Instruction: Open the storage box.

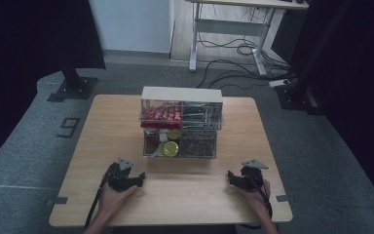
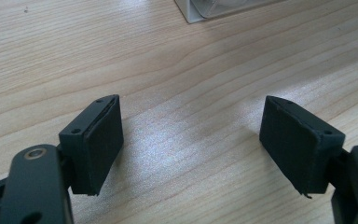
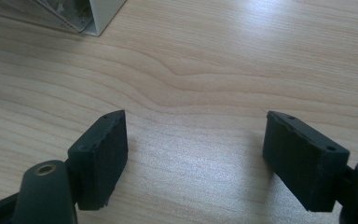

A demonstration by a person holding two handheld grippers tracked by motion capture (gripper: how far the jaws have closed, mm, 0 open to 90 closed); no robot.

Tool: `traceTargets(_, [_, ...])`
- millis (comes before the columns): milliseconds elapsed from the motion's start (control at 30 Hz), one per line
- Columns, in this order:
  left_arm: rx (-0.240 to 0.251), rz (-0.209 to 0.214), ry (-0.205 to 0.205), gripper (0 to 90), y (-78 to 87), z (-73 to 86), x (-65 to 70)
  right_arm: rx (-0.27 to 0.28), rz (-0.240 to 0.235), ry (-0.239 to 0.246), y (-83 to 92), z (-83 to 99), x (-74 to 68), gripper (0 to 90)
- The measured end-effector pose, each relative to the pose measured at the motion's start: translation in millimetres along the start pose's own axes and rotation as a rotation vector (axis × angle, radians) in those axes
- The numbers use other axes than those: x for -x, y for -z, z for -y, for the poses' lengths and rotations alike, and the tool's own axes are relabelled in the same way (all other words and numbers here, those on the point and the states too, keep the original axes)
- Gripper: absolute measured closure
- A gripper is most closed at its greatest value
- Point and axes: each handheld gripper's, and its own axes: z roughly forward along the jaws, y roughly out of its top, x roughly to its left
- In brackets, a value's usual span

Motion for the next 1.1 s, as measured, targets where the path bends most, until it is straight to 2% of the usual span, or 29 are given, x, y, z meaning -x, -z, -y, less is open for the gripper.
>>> traceTargets(567, [-0.007, 0.007, 0.017, 21.8, 4.3, 0.6, 3.4, 0.006, -0.005, 0.005, 3.7, 3.2, -0.8, 25.5])
traceTargets(767, [0.043, -0.007, 0.008, 25.0, 14.4, -3.6, 4.0, 0.009, -0.014, 0.012, 5.6, 4.6, -2.1, 28.1])
traceTargets(933, [0.091, -0.011, 0.016, 30.3, 24.9, -7.7, 2.4, 0.011, -0.022, 0.016, 6.5, 5.2, -3.1, 29.8])
traceTargets(1100, [0.106, -0.002, 0.024, 31.4, 30.4, -11.6, -0.6, 0.013, -0.027, 0.018, 7.4, 6.1, -3.4, 30.5])
